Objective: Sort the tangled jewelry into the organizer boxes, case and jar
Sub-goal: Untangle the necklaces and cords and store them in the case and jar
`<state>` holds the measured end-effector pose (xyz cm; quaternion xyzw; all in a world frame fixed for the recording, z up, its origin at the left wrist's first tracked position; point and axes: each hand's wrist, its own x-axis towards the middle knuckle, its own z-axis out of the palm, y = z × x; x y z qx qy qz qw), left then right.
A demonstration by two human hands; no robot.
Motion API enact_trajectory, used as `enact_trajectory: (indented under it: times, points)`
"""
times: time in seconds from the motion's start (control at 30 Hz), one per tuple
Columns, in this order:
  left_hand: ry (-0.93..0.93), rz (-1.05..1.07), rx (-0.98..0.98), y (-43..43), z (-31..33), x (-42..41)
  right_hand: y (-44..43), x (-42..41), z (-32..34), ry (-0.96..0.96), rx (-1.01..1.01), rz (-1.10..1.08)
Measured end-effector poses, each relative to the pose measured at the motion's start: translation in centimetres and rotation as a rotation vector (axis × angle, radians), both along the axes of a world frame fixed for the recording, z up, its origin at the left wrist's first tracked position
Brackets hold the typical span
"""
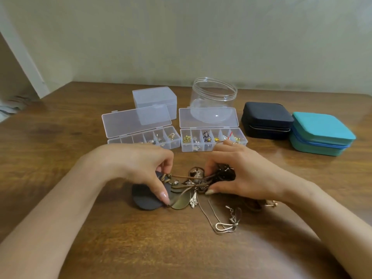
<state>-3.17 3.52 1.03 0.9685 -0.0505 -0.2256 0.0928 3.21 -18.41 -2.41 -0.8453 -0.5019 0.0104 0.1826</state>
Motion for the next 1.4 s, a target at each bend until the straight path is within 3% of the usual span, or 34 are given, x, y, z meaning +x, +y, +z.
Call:
enact_trajectory:
  times: [0.33,0.47,0.57,0.67,0.87,1.1,1.23,1.4]
  points:
    - [0.134,-0.037,0.064,0.5,0.7,-0.3,-0.9,0.3,0.8,0.185,-0.082,-0.035]
    - [0.124,0.010,-0.047,0.7,0.5,-0.3,-1.3,0.5,1.4,0.275,0.004,-0.023]
    - [-0.043,0.007,-0.134,0.1,-0.3,0.2,-0.9,0.4,1.0,0.198,0.086,-0.061]
    - [-0.177,-0.061,-0.206,-1.0,-1.3,0.7,-0.3,0.2,0.2,0.155,-0.033,-0.037]
    - [-0.133,-0.117,-0.243,-1.1,-1.3,0.7,-0.1,-0.3,0.5,0.181,-0.017,-0.066]
    - [-0.058,-0.086,-0.349,0.2,-0.2,0.7,-0.7,0.1,1.2,0.080,0.220,-0.176]
    - [0.076,-0.055,-0.362,0.7,-0.2,0.8,-0.9,0.4,0.8,-0.084,0.363,-0.231]
    - [0.104,-0.105,-0.284,1.0,-0.1,0.8,-0.3,0.3,-0.1,-0.262,0.434,-0.202]
